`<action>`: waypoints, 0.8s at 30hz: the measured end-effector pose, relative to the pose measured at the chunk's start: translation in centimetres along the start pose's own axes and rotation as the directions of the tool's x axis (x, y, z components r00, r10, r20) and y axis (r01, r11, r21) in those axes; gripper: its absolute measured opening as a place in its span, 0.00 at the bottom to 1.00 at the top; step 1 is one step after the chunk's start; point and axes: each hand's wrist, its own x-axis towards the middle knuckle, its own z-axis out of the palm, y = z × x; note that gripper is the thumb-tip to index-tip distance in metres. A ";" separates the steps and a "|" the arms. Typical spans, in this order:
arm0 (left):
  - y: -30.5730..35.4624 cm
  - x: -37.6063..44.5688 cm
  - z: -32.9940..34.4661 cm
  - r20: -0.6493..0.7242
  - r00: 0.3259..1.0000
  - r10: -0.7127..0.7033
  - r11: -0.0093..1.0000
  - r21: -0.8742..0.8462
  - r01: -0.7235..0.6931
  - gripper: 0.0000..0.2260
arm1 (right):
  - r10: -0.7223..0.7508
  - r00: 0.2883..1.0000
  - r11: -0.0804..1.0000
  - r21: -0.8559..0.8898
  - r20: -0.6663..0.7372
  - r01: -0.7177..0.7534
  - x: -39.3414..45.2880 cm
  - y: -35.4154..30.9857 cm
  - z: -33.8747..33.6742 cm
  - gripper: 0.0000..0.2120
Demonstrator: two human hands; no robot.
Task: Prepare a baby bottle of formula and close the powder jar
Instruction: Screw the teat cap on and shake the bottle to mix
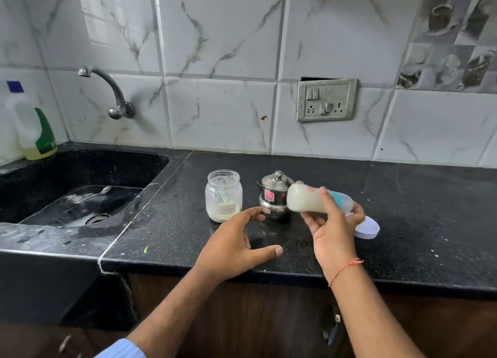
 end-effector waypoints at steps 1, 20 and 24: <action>0.0 -0.1 0.1 -0.003 1.000 -0.002 1.000 0.010 0.002 0.41 | 0.020 0.998 0.996 -0.086 0.065 -0.014 -0.2 0.0 0.2 0.28; -0.9 0.5 -0.2 0.141 0.987 -0.079 0.986 0.156 0.057 0.35 | 0.184 0.839 0.968 -0.241 0.512 -0.064 -1.6 0.6 -0.2 0.39; -0.7 0.3 -0.5 0.179 0.980 -0.083 0.996 0.041 0.077 0.29 | 0.147 0.837 0.970 -0.244 0.527 -0.017 -2.2 0.9 0.2 0.50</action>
